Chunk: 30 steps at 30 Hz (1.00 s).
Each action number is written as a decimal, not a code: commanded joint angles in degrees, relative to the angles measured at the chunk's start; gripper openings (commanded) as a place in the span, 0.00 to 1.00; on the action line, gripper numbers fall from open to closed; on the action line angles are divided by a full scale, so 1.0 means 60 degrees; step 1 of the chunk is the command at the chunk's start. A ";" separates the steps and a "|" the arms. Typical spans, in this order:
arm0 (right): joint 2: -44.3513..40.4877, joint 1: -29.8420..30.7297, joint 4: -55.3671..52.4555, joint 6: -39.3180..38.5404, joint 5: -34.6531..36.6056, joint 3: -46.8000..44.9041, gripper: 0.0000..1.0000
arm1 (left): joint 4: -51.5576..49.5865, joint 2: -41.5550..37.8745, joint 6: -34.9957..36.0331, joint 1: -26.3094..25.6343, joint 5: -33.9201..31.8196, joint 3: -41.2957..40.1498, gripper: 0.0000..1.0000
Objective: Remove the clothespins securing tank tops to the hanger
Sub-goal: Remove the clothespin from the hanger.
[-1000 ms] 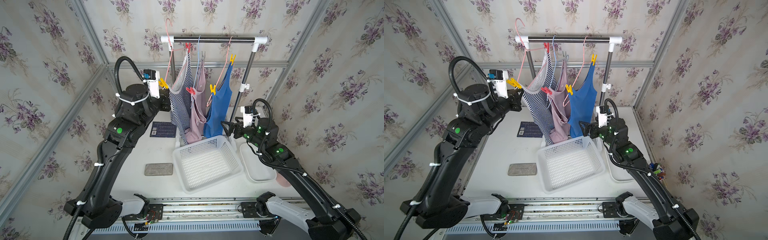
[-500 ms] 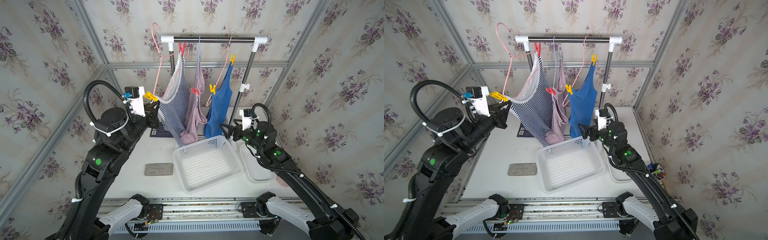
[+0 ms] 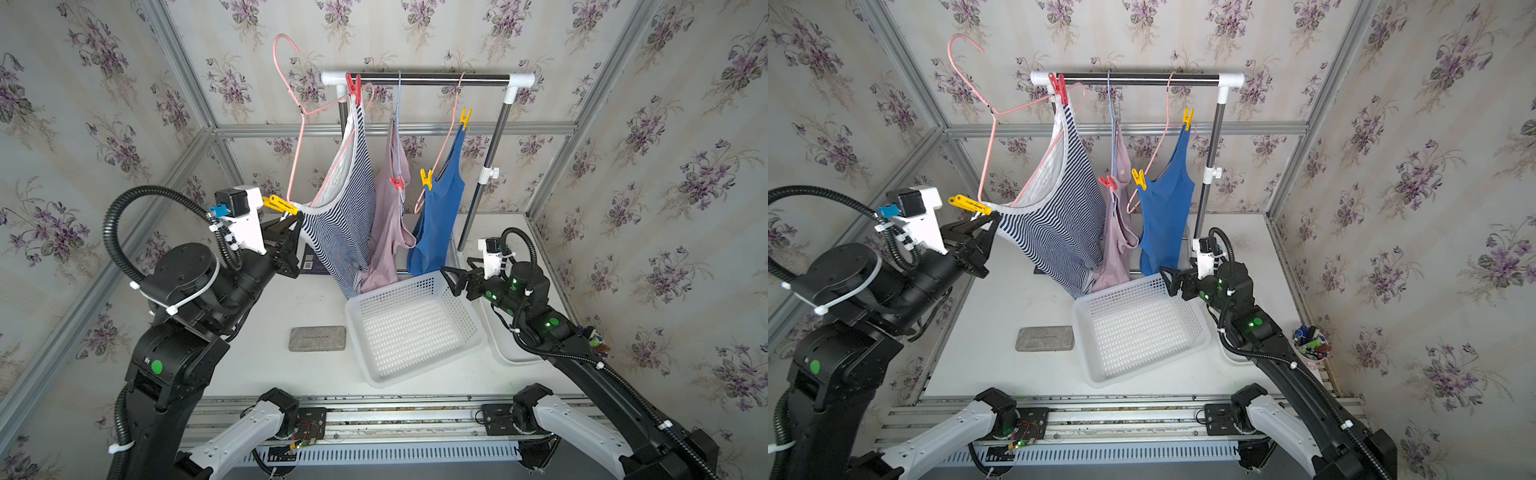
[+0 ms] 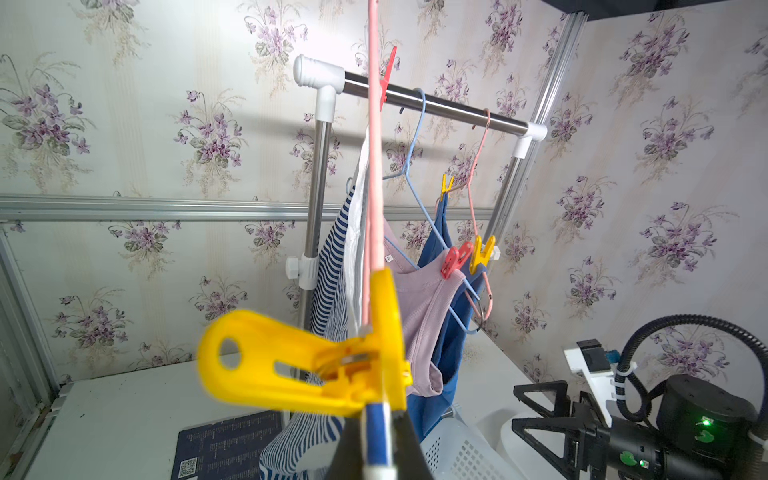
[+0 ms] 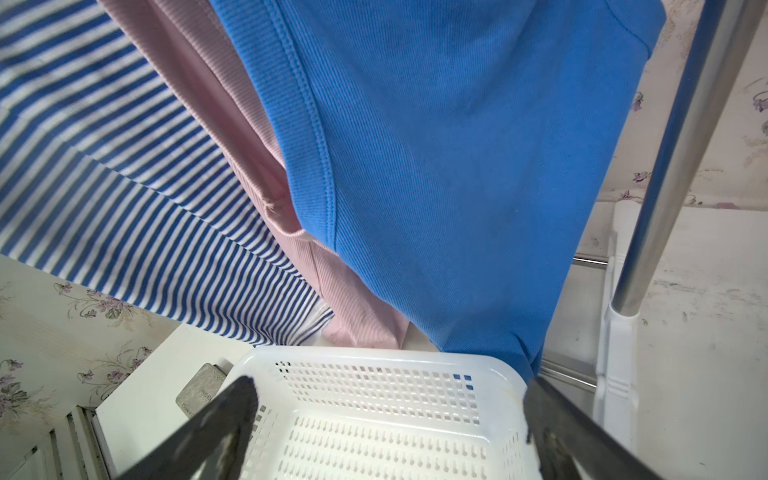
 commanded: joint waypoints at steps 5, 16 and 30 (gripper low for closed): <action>-0.0136 -0.0005 0.0459 0.0360 -0.0103 -0.0306 1.00 | 0.0661 -0.0489 0.0007 0.0007 0.0406 0.0466 0.00; -0.0210 0.0003 0.0628 0.0506 -0.0153 -0.0431 1.00 | 0.0595 -0.1169 0.0174 0.0009 0.0377 0.0973 0.00; -0.0355 -0.0004 0.0794 0.0867 -0.0339 -0.0572 1.00 | 0.0611 -0.2029 0.0403 -0.0006 0.1400 0.0175 0.00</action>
